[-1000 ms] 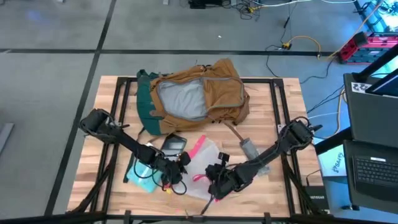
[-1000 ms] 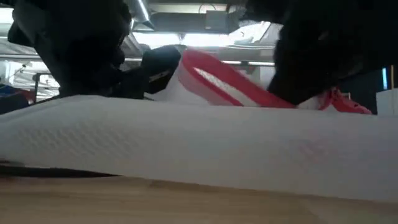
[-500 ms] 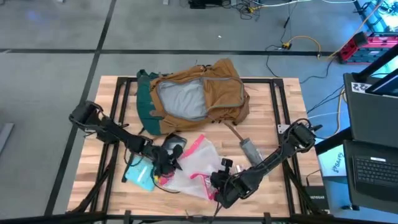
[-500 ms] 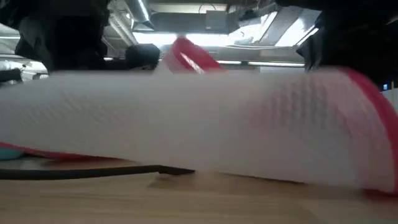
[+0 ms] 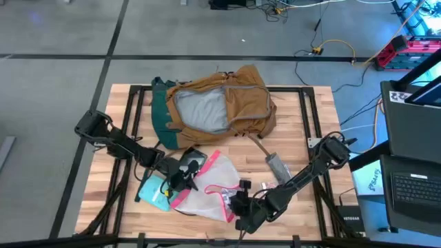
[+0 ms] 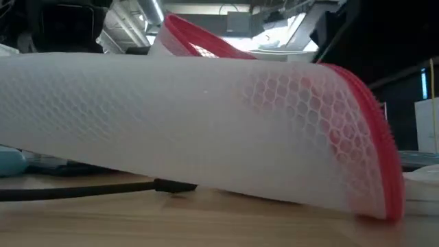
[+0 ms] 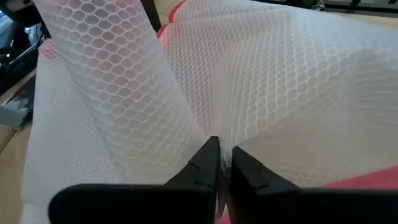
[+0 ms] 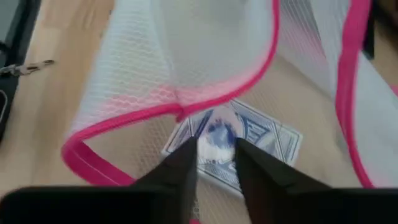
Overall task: Unpack backpack
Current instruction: Remove the blue playing cards from the pink zipper pouch
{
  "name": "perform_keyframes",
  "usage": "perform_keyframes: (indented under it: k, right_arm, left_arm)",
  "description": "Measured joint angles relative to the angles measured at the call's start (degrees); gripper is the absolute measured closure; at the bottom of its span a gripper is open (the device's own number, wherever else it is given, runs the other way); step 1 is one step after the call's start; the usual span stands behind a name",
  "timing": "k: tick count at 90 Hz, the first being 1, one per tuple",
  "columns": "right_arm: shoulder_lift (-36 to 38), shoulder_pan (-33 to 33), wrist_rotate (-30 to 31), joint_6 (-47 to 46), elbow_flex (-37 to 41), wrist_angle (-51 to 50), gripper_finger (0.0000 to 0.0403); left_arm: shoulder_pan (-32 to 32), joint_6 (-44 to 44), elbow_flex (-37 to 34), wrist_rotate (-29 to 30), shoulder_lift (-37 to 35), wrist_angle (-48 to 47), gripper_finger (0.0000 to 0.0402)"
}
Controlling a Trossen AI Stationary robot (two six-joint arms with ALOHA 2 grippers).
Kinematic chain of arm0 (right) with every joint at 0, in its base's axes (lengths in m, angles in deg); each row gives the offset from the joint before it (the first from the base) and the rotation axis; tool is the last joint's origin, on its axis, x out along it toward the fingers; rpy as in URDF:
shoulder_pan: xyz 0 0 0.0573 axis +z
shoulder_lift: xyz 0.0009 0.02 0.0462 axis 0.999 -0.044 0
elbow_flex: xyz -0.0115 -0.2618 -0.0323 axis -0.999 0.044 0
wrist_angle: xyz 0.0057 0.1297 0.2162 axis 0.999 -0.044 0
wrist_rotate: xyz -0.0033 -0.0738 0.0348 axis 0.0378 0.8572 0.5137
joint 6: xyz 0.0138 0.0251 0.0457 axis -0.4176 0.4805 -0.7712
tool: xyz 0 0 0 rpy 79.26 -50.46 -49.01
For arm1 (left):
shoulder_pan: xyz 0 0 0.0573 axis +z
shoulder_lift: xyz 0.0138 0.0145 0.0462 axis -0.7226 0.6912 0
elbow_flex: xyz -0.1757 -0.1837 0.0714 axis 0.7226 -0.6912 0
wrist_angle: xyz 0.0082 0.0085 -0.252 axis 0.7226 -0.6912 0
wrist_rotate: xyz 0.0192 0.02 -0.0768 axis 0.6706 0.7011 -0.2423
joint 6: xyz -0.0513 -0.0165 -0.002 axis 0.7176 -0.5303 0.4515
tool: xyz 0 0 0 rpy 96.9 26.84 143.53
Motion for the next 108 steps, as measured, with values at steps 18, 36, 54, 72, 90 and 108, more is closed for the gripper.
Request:
perform_keyframes:
  k: [18, 36, 54, 72, 90, 108]
  right_arm:
    - [-2.22, -2.66, -2.26, 9.09, -0.02, 2.0, 0.0188]
    - [-3.3, -4.76, -6.03, 15.33, -0.04, 3.16, 0.0127]
    - [-3.2, -4.86, -5.69, 16.2, -0.04, 2.83, 0.0095]
    - [-3.15, -5.19, -4.57, 15.1, -0.04, 2.36, 0.0073]
    - [-2.88, -7.18, -7.71, 6.37, -0.31, -2.79, 0.0072]
    - [-2.42, -5.99, -7.45, 0.91, -0.37, -9.28, 0.0072]
  left_arm:
    - [0.09, 0.17, 0.0, -2.81, 0.0, -2.11, 0.0401]
    - [0.04, 1.74, 0.02, -5.03, 0.0, -3.54, 0.0401]
    - [0.04, 2.39, 0.02, -5.03, 0.01, -4.35, 0.0401]
    - [0.04, 3.02, 0.02, -5.03, 0.02, -4.46, 0.0401]
    - [0.04, 3.66, 0.02, -4.98, 0.02, -4.5, 0.0401]
    - [-0.07, 4.54, 0.04, -4.98, 0.02, -5.03, 0.0401]
